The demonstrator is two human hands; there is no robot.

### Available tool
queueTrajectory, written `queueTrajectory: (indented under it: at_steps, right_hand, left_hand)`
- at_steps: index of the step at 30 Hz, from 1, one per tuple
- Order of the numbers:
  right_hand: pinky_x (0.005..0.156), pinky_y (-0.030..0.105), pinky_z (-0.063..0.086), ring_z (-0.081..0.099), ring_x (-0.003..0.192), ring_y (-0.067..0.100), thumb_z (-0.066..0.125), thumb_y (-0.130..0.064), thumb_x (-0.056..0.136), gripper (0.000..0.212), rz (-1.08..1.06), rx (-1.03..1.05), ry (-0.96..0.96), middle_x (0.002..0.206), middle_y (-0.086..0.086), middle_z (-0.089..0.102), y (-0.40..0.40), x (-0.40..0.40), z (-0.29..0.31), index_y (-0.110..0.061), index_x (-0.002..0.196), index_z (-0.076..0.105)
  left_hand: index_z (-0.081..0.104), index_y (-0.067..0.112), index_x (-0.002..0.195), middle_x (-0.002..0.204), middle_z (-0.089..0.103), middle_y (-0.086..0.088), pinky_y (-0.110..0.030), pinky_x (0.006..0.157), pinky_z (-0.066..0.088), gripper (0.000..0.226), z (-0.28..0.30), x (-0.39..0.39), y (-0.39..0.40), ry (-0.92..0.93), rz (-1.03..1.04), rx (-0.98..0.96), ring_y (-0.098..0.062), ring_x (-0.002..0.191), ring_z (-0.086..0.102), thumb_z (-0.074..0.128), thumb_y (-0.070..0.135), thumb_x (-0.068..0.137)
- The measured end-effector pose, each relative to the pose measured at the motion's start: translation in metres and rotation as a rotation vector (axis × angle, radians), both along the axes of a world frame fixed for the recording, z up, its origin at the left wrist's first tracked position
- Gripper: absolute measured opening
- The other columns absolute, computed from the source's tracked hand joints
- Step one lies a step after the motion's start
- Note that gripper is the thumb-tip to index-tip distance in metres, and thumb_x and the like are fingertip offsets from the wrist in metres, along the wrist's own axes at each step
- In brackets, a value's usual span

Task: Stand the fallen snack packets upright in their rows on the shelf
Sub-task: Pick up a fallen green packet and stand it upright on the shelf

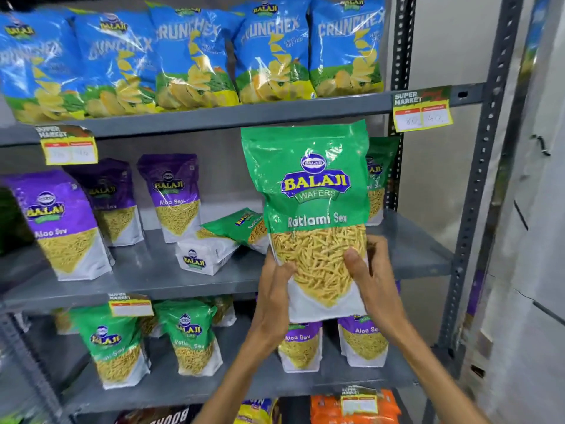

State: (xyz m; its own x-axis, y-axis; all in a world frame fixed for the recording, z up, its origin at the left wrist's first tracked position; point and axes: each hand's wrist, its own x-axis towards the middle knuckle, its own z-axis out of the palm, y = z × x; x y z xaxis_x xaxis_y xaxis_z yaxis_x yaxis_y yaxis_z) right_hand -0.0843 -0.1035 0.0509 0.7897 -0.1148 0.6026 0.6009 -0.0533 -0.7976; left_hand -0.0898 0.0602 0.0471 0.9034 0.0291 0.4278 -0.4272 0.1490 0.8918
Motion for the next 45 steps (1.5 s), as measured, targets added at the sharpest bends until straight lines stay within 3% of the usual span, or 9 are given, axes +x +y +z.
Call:
queueTrajectory:
  at_steps: [6,10,15,20,26,29,34,38,45]
  right_hand:
    - [0.077,0.016,0.051,0.061,0.089,0.0,0.06,-0.082,0.07,0.064,0.072,0.031,-0.071,0.091,-0.025,0.061,0.017,-0.04,0.015,-0.03,0.104,0.045]
    - [0.079,0.02,0.054,0.064,0.094,0.005,0.059,-0.082,0.07,0.06,0.08,0.018,-0.046,0.096,-0.022,0.063,0.021,-0.04,0.017,-0.034,0.104,0.046]
    - [0.085,0.017,0.053,0.064,0.104,-0.006,0.081,-0.071,0.053,0.085,0.155,-0.163,0.095,0.112,-0.023,0.062,0.005,-0.015,0.003,-0.036,0.118,0.04]
    - [0.101,0.038,0.051,0.063,0.118,0.011,0.093,-0.058,0.049,0.091,0.059,-0.201,0.152,0.123,-0.001,0.064,-0.038,0.051,-0.025,-0.03,0.121,0.045]
    - [0.107,0.051,0.048,0.063,0.111,0.017,0.093,-0.022,0.066,0.078,-0.068,-0.121,0.191,0.124,0.011,0.063,-0.1,0.128,-0.034,-0.011,0.126,0.045]
    - [0.103,0.048,0.051,0.065,0.112,0.021,0.096,-0.043,0.052,0.09,-0.084,-0.063,0.217,0.122,0.01,0.065,-0.13,0.159,-0.033,-0.016,0.123,0.047]
    - [0.104,0.048,0.051,0.063,0.123,0.031,0.087,-0.009,0.07,0.072,-0.064,0.002,0.262,0.126,0.016,0.066,-0.166,0.198,-0.042,-0.007,0.126,0.041]
    - [0.107,0.047,0.05,0.063,0.123,0.026,0.082,-0.006,0.077,0.069,-0.027,-0.072,0.288,0.128,0.013,0.065,-0.176,0.215,-0.044,-0.009,0.129,0.036]
    - [0.111,0.048,0.046,0.055,0.131,0.025,0.085,-0.031,0.071,0.093,-0.045,-0.162,0.282,0.143,0.009,0.055,-0.171,0.209,-0.042,-0.012,0.143,0.03]
  left_hand:
    - [0.048,0.013,0.144,0.135,0.069,-0.005,-0.056,0.112,0.046,0.067,0.017,-0.04,0.022,-0.139,0.021,0.104,-0.022,0.129,0.063,0.047,0.041,0.084]
    - [0.045,0.016,0.147,0.137,0.067,-0.004,-0.055,0.114,0.044,0.069,0.017,-0.039,0.025,-0.142,0.023,0.096,-0.021,0.13,0.062,0.046,0.044,0.084]
    - [0.025,0.028,0.156,0.15,0.056,-0.004,-0.055,0.12,0.036,0.081,-0.008,-0.003,0.022,-0.043,0.079,0.108,-0.022,0.138,0.054,0.05,0.048,0.081]
    - [0.044,0.041,0.123,0.11,0.071,0.019,-0.029,0.096,0.05,0.041,-0.028,0.054,-0.012,0.016,0.025,0.129,0.004,0.102,0.065,0.049,0.027,0.084]
    - [0.035,0.016,0.147,0.142,0.058,0.005,-0.019,0.11,0.044,0.081,-0.042,0.138,-0.077,-0.014,-0.117,0.303,0.006,0.126,0.058,0.078,0.0,0.08]
    - [0.033,0.016,0.142,0.137,0.054,0.002,-0.012,0.104,0.044,0.087,-0.04,0.173,-0.111,-0.036,-0.137,0.347,0.017,0.117,0.057,0.08,-0.002,0.071]
    - [0.014,0.018,0.158,0.16,0.038,-0.002,-0.04,0.125,0.03,0.1,-0.033,0.212,-0.146,0.004,-0.177,0.449,-0.016,0.148,0.037,0.076,-0.003,0.082]
    - [0.013,0.026,0.159,0.164,0.034,-0.001,-0.05,0.126,0.028,0.103,-0.042,0.23,-0.148,0.035,-0.156,0.464,-0.02,0.152,0.033,0.079,0.005,0.083]
    - [0.018,0.019,0.159,0.158,0.041,0.002,-0.039,0.126,0.028,0.098,-0.04,0.225,-0.151,0.052,-0.123,0.414,-0.017,0.149,0.036,0.073,-0.01,0.083]
